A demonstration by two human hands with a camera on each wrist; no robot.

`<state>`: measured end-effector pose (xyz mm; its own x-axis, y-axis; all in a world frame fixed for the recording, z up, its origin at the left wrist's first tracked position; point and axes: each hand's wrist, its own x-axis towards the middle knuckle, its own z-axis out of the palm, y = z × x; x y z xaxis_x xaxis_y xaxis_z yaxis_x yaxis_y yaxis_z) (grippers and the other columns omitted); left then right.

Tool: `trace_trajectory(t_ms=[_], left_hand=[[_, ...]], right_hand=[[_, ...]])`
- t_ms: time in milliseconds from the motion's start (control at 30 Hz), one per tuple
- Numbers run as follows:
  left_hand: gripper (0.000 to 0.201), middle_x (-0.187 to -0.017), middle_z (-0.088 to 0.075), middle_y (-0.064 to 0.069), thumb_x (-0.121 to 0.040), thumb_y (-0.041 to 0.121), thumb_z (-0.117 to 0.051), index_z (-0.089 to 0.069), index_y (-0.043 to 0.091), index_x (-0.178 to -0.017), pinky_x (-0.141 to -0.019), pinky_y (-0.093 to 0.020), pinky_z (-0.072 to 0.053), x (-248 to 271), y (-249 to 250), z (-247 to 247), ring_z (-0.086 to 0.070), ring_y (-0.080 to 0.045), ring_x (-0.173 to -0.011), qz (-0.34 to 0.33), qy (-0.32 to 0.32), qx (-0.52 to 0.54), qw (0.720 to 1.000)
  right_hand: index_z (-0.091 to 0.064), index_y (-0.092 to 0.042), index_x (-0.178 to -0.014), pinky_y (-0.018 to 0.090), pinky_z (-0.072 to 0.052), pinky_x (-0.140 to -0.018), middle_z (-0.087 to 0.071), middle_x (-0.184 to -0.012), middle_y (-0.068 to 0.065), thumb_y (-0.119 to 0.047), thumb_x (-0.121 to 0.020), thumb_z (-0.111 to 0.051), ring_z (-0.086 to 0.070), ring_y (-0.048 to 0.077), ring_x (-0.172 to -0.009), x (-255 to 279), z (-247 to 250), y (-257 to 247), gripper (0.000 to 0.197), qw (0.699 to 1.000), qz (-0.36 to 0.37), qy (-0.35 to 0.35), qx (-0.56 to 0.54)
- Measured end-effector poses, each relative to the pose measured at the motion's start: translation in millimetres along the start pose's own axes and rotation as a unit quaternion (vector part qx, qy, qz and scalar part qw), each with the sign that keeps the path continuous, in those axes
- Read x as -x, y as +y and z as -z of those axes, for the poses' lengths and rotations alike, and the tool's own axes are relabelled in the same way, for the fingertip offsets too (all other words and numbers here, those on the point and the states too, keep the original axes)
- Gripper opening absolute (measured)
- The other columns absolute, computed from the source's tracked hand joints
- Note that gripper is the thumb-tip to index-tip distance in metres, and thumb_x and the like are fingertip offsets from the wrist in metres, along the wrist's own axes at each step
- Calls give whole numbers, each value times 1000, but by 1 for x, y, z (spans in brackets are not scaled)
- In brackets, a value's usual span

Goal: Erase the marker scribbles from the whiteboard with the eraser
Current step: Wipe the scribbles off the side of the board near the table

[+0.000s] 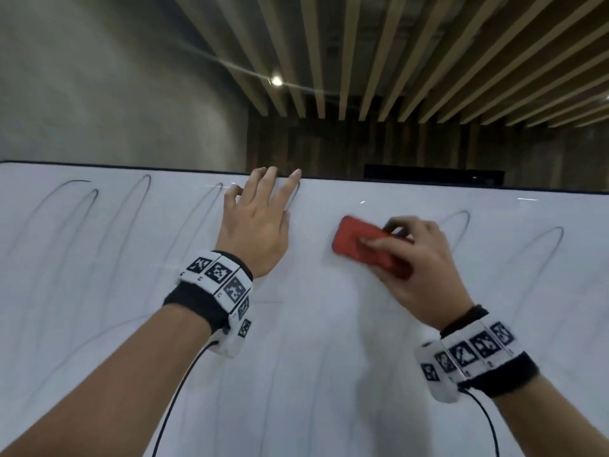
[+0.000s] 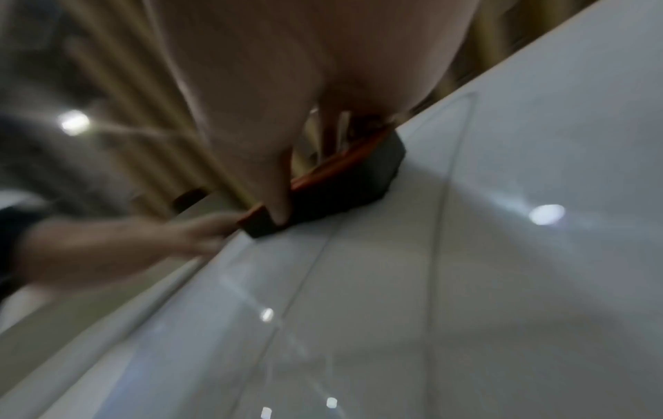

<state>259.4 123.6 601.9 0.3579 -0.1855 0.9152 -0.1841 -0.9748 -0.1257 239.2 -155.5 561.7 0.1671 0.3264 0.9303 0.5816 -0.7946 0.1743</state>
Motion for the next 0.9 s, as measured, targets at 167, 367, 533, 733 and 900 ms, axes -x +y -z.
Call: trace_trajectory(t_ms=[167,367,533,733,900], left_hand=[[61,-155,-38,-9,-98,32,-28,-25,27,-158,-107,-50,-29,1,2,3,-35,-30,-145,-1,-5,-7,1000],[58,-154,-41,-12,-100,33,-32,-27,25,-158,-107,-53,-29,-1,2,0,-37,-31,-144,4,9,-20,1000],[57,-154,-39,-12,-103,44,-37,-30,24,-155,-111,-55,-29,-3,21,0,-33,-32,-146,46,3,1,999],[59,-155,-38,-13,-103,53,-34,-28,28,-156,-112,-57,-26,-3,18,0,-32,-32,-147,45,2,-10,999],[60,-154,-39,-14,-103,55,-28,-27,27,-156,-111,-57,-27,-3,17,0,-33,-33,-145,39,3,-22,999]], right_hand=[[-75,-30,-107,44,-44,-89,-62,-118,7,-21,-82,-79,-56,31,-101,29,-38,-32,26,1000,13,24,-6],[-70,-37,-117,39,-41,-86,-61,-127,3,-28,-89,-70,-54,28,-109,57,-31,-27,30,978,166,-99,74],[-66,-27,-131,45,-40,-97,-56,-124,15,-28,-84,-71,-53,39,-108,15,39,54,48,948,-223,212,83],[-69,-33,-124,42,-38,-93,-58,-129,5,-27,-86,-74,-50,30,-112,47,-12,-9,39,997,-2,19,74],[-72,-29,-123,45,-42,-91,-62,-122,11,-20,-81,-75,-57,36,-104,24,33,40,43,993,-21,76,87]])
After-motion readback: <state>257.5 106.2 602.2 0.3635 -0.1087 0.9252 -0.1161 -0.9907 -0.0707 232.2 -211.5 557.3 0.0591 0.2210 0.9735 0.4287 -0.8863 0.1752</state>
